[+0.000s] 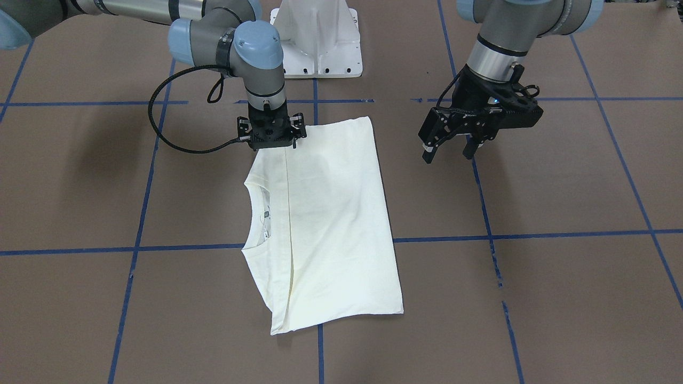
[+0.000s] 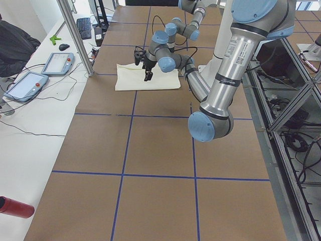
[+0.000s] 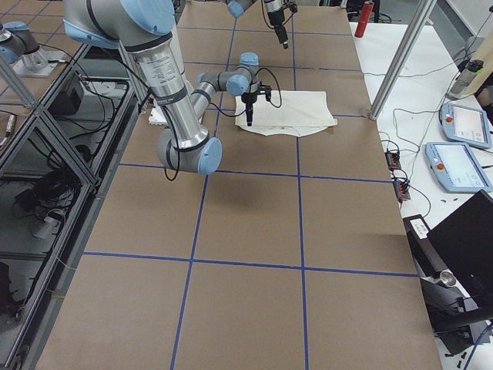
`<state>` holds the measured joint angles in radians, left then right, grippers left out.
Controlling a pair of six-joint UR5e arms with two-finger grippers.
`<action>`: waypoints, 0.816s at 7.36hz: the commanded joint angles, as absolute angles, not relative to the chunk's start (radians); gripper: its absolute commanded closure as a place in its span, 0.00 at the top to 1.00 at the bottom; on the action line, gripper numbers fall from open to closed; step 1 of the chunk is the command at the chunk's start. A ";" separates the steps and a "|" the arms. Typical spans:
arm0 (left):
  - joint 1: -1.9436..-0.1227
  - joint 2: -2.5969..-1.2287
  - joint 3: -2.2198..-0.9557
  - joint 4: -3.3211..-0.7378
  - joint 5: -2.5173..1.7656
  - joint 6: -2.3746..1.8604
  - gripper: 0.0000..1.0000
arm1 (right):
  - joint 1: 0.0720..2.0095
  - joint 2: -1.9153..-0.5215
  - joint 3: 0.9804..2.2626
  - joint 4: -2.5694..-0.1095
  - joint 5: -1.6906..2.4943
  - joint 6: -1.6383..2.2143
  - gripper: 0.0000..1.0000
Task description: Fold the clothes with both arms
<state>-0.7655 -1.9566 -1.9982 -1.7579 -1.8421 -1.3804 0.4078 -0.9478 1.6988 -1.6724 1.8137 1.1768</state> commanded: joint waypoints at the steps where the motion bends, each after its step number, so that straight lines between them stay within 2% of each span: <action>1: -0.764 -1.956 -1.994 -1.758 -1.850 -1.382 1.00 | 0.396 -0.950 1.686 -1.697 1.815 1.177 1.00; 6: -0.761 -1.957 -1.988 -1.759 -1.858 -1.382 1.00 | 0.390 -0.948 1.686 -1.738 1.816 1.177 1.00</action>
